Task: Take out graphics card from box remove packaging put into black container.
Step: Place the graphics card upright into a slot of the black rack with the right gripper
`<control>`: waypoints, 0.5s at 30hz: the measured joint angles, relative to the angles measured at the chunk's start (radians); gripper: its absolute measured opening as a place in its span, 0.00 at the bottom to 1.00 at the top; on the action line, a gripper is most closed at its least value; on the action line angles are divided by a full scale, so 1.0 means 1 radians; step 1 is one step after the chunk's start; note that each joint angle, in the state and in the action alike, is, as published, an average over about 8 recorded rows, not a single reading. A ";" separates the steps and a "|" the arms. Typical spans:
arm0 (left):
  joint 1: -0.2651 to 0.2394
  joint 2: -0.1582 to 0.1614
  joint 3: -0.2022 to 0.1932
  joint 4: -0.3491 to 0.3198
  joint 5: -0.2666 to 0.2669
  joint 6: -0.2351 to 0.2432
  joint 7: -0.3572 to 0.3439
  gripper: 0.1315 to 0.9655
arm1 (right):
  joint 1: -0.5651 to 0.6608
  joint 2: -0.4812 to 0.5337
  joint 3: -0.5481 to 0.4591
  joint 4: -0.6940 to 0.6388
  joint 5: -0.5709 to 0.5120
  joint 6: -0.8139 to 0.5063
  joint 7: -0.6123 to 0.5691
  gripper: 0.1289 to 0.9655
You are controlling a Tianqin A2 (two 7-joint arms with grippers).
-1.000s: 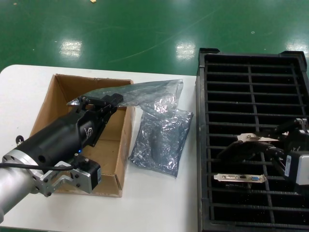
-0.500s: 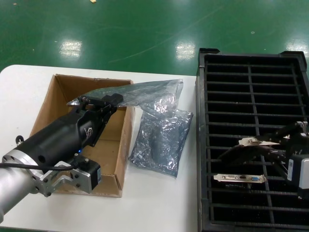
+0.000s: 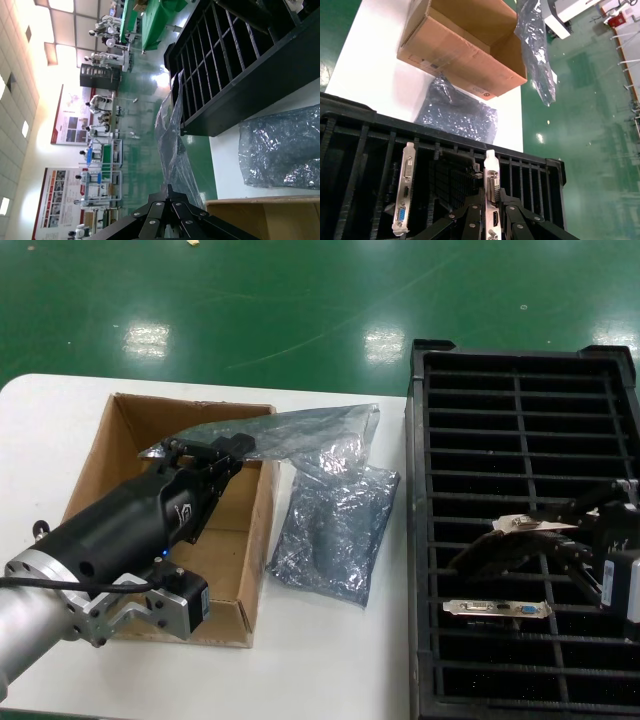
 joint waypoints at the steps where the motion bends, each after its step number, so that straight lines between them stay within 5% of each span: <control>1: 0.000 0.000 0.000 0.000 0.000 0.000 0.000 0.01 | 0.000 0.002 0.000 0.000 0.003 0.001 -0.002 0.06; 15: 0.000 0.000 0.000 0.000 0.000 0.000 0.000 0.01 | -0.027 0.012 0.001 0.000 -0.025 0.004 0.000 0.06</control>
